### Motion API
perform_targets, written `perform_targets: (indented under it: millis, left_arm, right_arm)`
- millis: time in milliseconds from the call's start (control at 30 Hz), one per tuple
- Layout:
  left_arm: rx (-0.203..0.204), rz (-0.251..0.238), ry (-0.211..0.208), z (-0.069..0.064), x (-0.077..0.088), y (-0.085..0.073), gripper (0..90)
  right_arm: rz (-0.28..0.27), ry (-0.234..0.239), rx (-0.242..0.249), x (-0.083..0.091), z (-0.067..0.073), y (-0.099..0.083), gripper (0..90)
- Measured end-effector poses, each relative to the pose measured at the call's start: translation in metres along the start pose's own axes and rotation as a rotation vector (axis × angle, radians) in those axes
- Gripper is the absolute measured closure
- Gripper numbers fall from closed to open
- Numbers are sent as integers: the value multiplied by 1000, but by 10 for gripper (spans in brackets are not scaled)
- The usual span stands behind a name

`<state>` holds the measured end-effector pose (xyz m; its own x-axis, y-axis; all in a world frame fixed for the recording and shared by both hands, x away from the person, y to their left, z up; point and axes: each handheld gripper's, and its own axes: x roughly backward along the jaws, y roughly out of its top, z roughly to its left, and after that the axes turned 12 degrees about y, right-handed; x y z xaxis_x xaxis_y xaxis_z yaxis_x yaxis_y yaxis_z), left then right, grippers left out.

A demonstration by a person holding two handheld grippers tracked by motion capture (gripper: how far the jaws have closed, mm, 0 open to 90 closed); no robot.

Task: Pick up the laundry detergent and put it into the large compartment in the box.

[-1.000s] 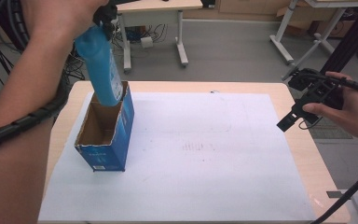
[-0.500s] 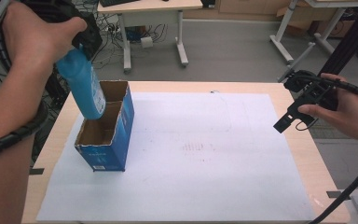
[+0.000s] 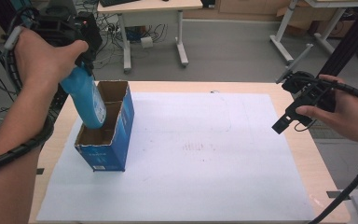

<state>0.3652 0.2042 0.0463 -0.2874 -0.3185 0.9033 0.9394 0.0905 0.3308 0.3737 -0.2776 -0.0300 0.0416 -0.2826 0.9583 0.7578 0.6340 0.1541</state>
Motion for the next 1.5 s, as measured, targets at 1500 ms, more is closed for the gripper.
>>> perform_targets:
  millis: [1500]
  left_arm:
    - [-86,46,-9,-18,-91,-14,385]
  right_arm:
    - [15,10,1,-13,-3,6,78]
